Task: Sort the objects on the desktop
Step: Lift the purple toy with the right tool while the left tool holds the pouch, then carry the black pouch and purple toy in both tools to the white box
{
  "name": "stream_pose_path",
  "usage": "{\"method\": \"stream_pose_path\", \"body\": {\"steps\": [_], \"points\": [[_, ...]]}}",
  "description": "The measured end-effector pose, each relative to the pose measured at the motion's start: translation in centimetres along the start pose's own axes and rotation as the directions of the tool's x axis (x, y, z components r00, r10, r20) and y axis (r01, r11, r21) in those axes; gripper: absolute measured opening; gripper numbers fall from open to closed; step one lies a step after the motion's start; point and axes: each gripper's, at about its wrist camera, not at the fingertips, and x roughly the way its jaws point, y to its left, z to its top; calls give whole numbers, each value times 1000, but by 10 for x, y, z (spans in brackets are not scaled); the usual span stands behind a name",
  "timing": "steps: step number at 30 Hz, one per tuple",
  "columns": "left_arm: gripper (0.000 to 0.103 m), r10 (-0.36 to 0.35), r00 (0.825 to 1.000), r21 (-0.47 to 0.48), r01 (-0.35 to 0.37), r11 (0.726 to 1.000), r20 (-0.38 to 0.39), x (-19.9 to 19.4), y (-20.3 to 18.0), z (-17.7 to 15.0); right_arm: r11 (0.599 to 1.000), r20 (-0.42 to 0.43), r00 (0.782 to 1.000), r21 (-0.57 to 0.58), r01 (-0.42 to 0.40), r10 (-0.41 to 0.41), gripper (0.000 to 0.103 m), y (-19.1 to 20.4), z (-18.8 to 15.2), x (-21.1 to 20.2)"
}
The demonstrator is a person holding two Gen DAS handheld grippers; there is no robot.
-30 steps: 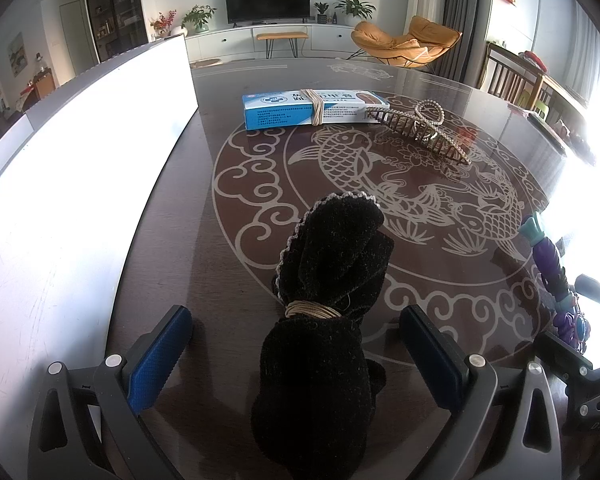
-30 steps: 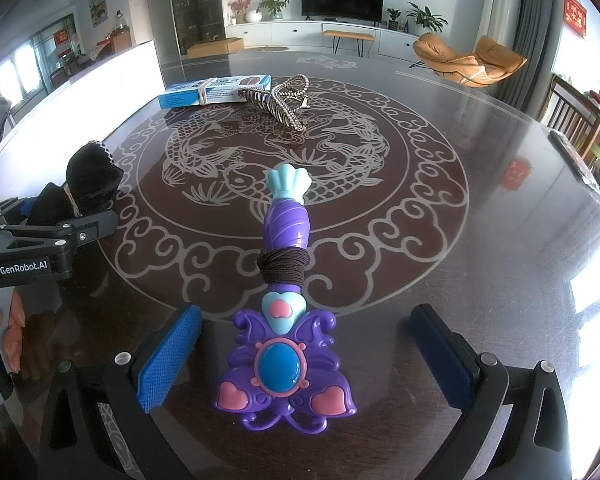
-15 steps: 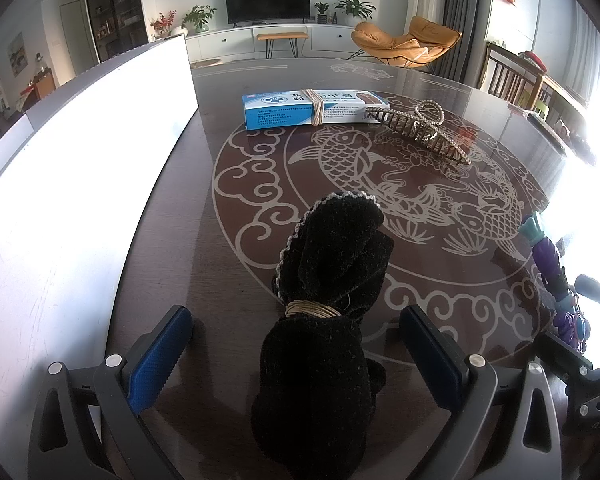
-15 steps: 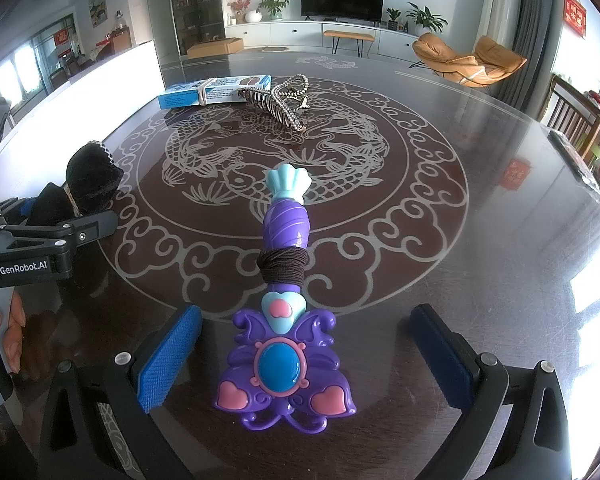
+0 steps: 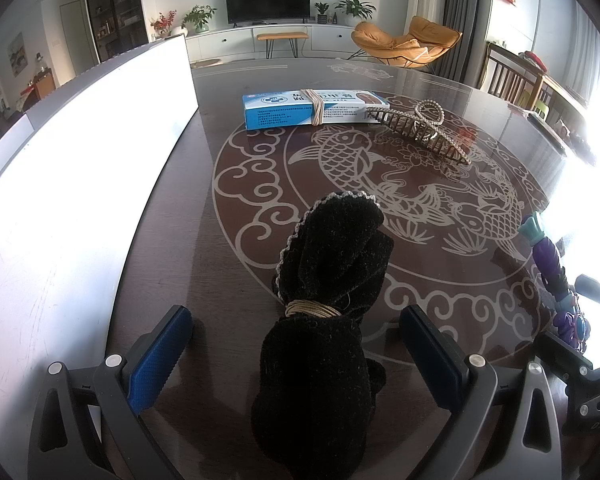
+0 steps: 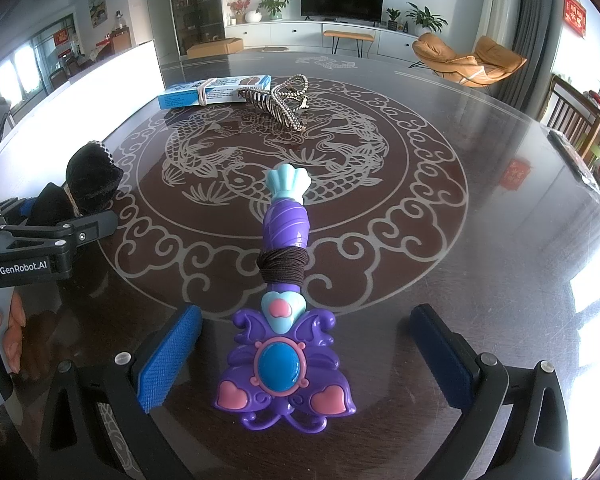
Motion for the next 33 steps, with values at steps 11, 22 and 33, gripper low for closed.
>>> {"method": "stream_pose_path", "body": {"steps": [11,22,33], "points": [[97,-92,994,134,99,986,-59,-5,-2,-4,1000,0,1000,0,0,0,103,0,0,0],[25,-220,975,-21,221,975,32,-48,20,-7,996,-29,999,78,-32,35,44,-19,1,-22],[25,-325,914,-68,350,934,241,-177,72,17,983,102,978,-4,-182,181,44,46,75,-117]]}}
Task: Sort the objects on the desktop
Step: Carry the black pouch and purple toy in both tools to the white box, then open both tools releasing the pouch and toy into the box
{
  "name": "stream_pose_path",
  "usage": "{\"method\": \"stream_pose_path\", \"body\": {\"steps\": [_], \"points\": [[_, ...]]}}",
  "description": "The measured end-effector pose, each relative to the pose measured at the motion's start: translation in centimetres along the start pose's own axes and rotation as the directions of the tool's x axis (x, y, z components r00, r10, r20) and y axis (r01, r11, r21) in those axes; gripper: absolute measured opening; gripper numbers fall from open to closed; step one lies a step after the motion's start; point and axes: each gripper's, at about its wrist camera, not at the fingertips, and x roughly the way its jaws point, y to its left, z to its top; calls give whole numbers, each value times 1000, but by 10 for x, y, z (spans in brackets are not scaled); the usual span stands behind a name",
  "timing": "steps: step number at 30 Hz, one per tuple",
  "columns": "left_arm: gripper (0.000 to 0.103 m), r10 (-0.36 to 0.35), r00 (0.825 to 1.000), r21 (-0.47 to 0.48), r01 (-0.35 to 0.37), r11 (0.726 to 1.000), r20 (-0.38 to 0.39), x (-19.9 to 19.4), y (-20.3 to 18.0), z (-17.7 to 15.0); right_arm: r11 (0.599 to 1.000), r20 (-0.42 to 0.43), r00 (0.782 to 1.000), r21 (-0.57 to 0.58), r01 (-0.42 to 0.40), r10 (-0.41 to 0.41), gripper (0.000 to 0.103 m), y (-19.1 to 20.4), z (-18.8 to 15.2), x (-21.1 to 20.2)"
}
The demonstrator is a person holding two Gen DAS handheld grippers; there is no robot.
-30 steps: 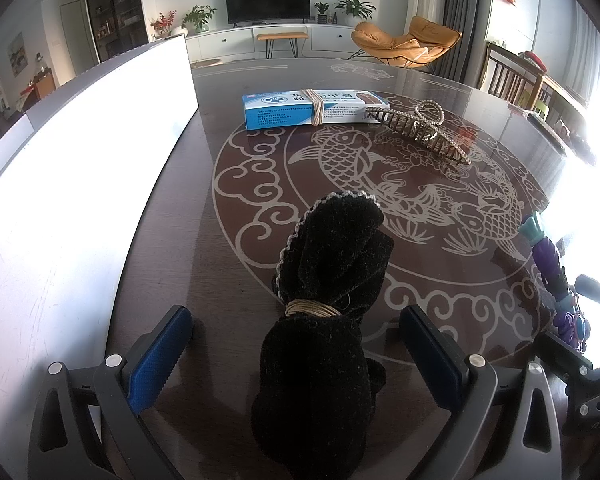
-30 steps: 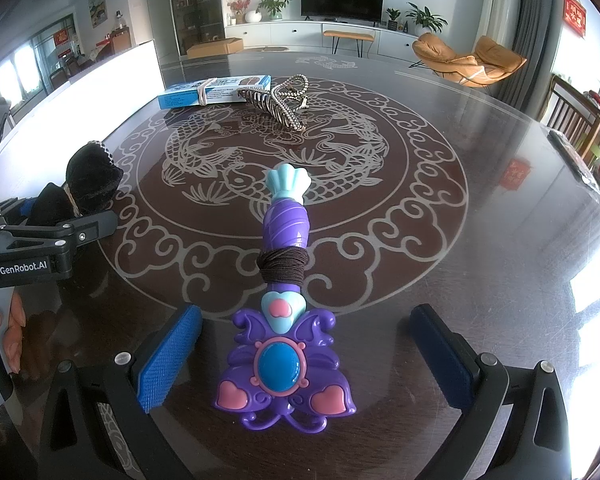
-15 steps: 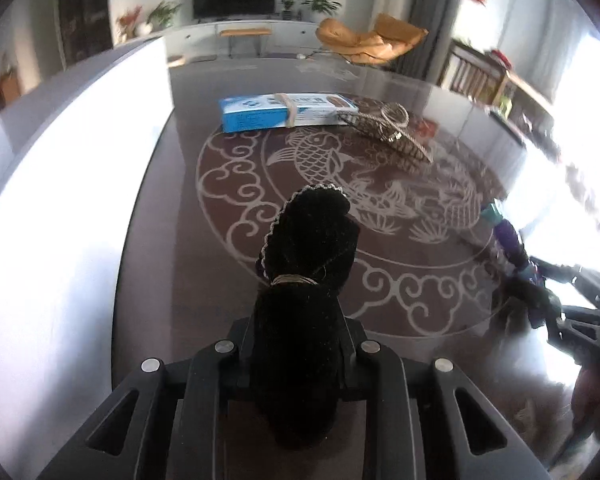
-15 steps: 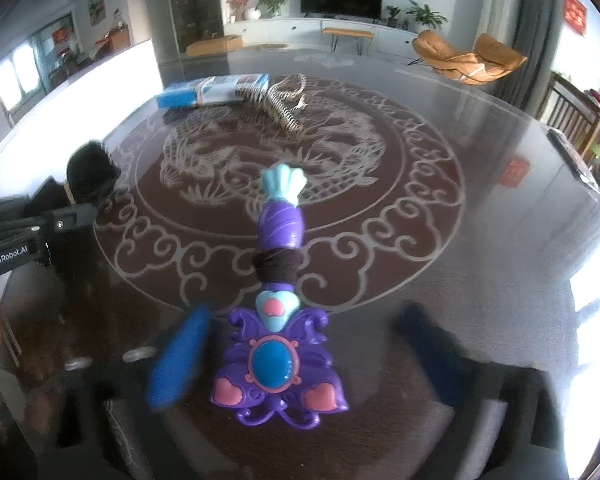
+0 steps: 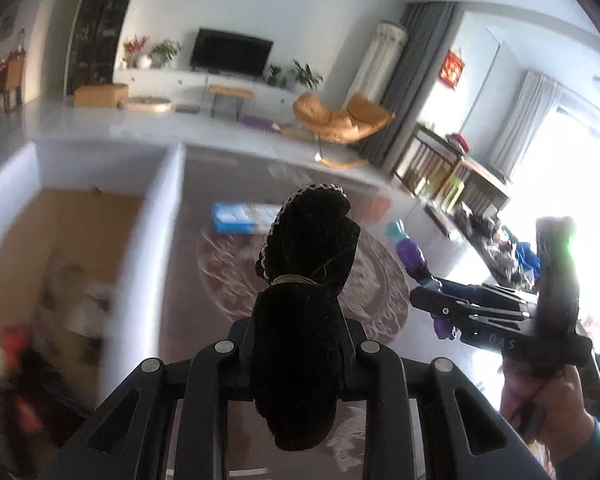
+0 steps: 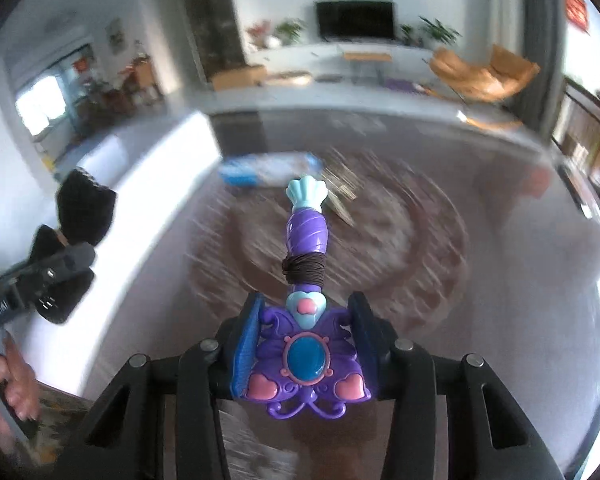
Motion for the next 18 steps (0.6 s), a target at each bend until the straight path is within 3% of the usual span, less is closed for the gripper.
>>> {"method": "stream_pose_path", "body": {"steps": [3,5,9,12,16,17,18], "points": [[25,45,999,-48,-44,998,19,-30,43,16,993,25,994,-61,-102,104,44,58,29,-4],[25,115,993,-73,-114,991,11,-44,79,25,979,27,983,-103,-177,181,44,101,40,-1],[25,276,958,-103,-282,954,-72,-50,153,35,929,-28,943,-166,-330,330,44,189,51,24],[25,344,923,-117,-367,923,-174,-39,202,31,900,-92,925,-217,-379,368,44,241,41,50],[29,385,874,-107,-430,896,-296,-16,232,18,877,-211,904,-241,-417,372,44,288,16,91],[34,402,851,-99,-457,884,-337,-10,237,14,872,-248,897,-245,-423,366,45,295,9,100],[46,420,832,-91,-481,872,-362,-3,238,8,869,-293,889,-251,-427,352,45,301,1,110]]}}
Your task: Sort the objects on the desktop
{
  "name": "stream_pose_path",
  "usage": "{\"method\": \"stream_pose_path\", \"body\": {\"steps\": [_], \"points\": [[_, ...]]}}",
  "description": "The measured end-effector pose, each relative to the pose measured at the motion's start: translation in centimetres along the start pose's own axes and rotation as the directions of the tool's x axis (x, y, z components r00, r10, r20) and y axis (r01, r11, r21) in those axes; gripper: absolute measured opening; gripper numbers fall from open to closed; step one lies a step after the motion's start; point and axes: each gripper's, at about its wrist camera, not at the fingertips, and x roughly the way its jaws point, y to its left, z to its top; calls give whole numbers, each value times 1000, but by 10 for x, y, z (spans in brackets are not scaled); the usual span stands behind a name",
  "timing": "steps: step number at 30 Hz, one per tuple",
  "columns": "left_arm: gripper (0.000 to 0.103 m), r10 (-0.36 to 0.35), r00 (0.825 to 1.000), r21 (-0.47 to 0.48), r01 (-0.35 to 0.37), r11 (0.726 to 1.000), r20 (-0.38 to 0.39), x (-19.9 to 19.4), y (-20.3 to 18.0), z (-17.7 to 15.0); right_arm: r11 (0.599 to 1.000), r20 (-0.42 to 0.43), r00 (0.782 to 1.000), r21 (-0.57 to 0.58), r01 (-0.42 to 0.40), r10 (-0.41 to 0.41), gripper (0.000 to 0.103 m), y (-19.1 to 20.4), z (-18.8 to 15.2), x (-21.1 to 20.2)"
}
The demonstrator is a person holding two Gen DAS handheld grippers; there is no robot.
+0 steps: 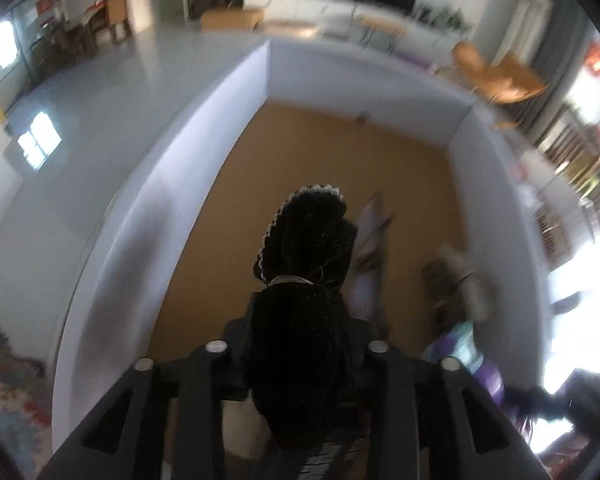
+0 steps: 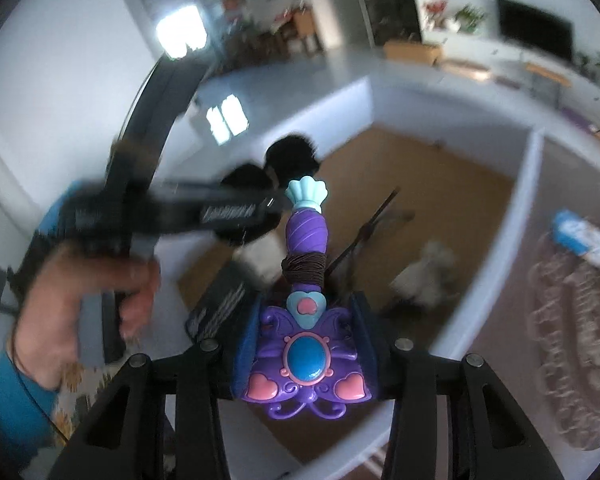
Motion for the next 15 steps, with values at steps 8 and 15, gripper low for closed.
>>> {"method": "stream_pose_path", "body": {"steps": [8,15], "points": [[70,30,985,-62,-20,998,169,-32,-14,-5,999,155,987,15,-48,45,83,-16,-18,-40],[85,-164,943,130,131,983,291,-84,-117,-33,932,310,882,191,308,-355,103,-116,-93,-109]]}}
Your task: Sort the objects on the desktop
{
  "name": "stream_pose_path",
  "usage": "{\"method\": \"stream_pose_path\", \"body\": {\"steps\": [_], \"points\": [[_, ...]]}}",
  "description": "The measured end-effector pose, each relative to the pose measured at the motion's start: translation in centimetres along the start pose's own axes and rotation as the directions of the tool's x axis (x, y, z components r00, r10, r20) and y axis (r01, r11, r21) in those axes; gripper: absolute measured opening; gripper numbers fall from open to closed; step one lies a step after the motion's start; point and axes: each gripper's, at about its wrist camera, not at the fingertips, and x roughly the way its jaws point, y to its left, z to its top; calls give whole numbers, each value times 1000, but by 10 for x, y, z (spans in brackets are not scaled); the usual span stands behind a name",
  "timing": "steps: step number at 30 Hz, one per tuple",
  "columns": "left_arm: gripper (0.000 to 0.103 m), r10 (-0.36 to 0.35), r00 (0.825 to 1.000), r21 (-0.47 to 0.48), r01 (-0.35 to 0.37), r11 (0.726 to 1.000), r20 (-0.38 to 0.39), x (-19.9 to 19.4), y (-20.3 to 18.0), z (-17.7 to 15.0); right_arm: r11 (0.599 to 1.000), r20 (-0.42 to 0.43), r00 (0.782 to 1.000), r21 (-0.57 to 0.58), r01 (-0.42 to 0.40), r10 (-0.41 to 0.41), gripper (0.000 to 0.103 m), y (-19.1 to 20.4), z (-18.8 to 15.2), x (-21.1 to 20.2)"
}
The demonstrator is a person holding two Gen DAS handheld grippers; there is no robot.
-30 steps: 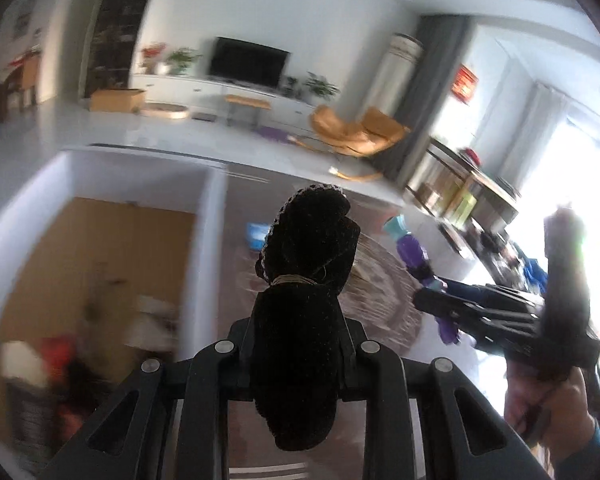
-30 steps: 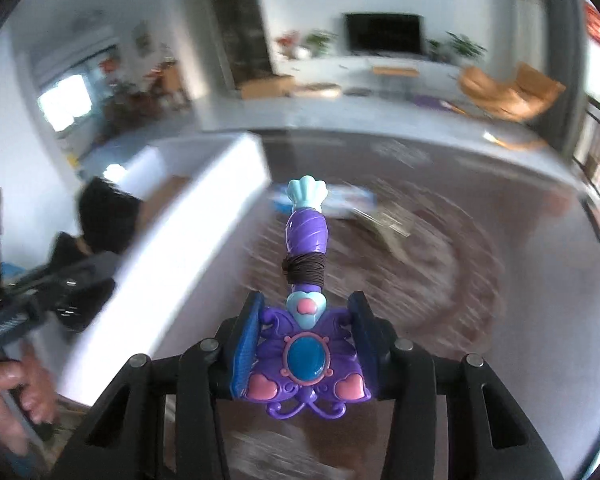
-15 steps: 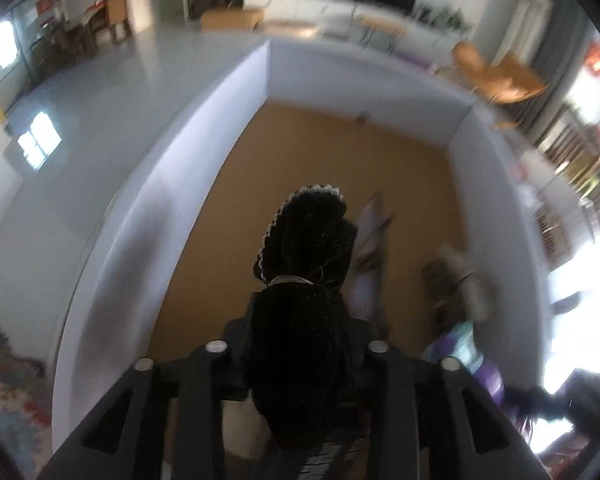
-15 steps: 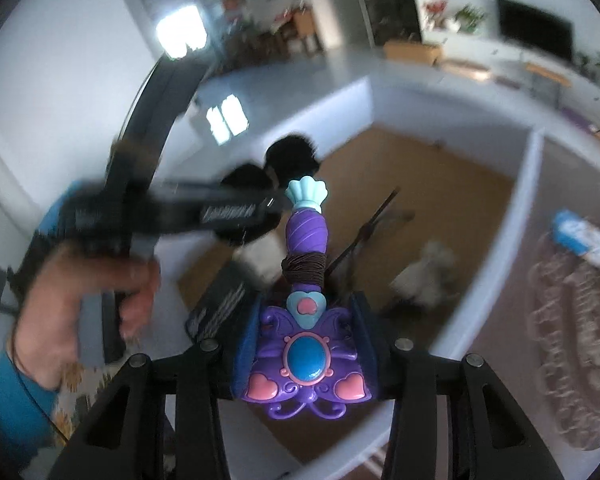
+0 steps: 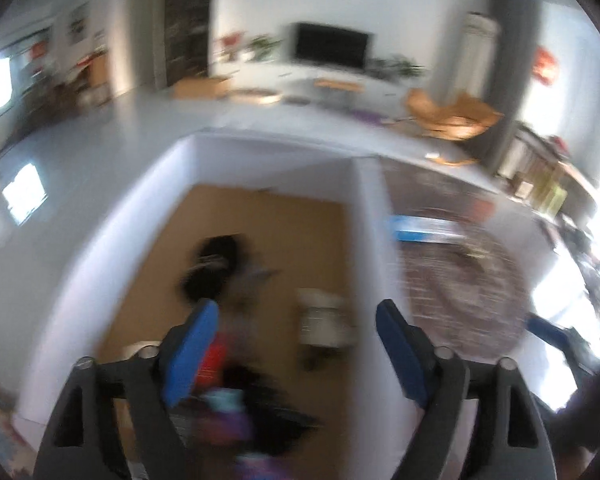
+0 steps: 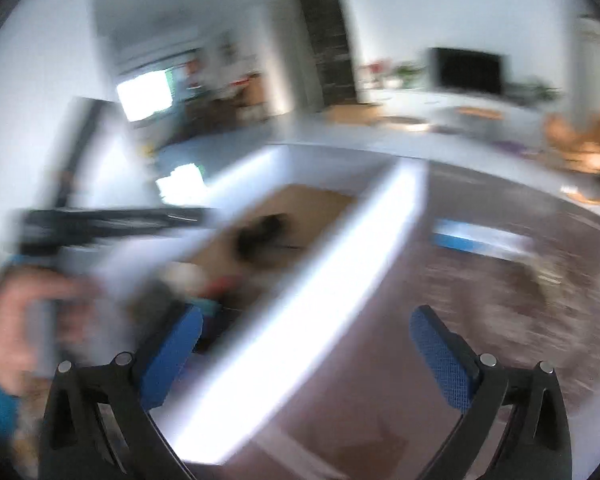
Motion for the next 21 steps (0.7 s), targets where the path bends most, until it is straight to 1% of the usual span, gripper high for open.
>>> {"method": "stream_pose_path", "body": {"steps": [1,2,3,4,6,7,8,10,12,13,15,16,17,18,21], "points": [[85,-44,999,32,43,999,9,-4,-23,-2,997,-24,997,15,71,-70,103,-22,-11,3],[86,-88,996,65,87,994,12,-10,-44,-5,989,-57,988,30,144,-142,103,-47,-23,5],[86,-124,992,94,123,988,8,-13,-64,-9,974,-98,972,51,219,-214,103,-77,-37,5],[87,-165,986,128,165,978,-5,-12,-87,-14,961,-128,958,70,266,-256,103,-98,-46,4],[103,-240,969,179,246,953,-59,-3,-127,-25,932,-197,926,109,346,-321,103,-140,-68,-2],[103,-265,961,197,277,941,-82,3,-146,-33,921,-224,915,124,369,-336,103,-155,-77,-3],[103,-269,958,211,284,935,-97,12,-159,-41,915,-240,908,134,380,-342,103,-168,-84,-9],[103,-236,961,254,267,930,-146,46,-188,-56,905,-261,899,149,398,-352,103,-186,-95,-13],[103,-182,969,280,223,934,-166,76,-202,-66,905,-270,898,155,397,-348,103,-194,-104,-15],[103,-147,973,289,195,937,-178,94,-205,-70,907,-272,900,156,391,-341,103,-198,-106,-12],[103,-90,974,281,147,948,-207,126,-200,-72,914,-269,907,160,374,-324,103,-198,-112,-11],[103,-82,973,267,139,954,-215,136,-195,-72,916,-263,910,159,369,-321,103,-197,-112,-12],[103,-82,973,256,137,957,-216,142,-201,-75,916,-259,909,148,373,-328,103,-195,-111,-12],[103,-83,973,246,136,960,-215,149,-199,-72,918,-256,910,140,370,-327,103,-193,-111,-13],[103,-62,975,252,117,961,-214,173,-196,-65,924,-259,916,153,351,-305,103,-198,-112,-7]]}}
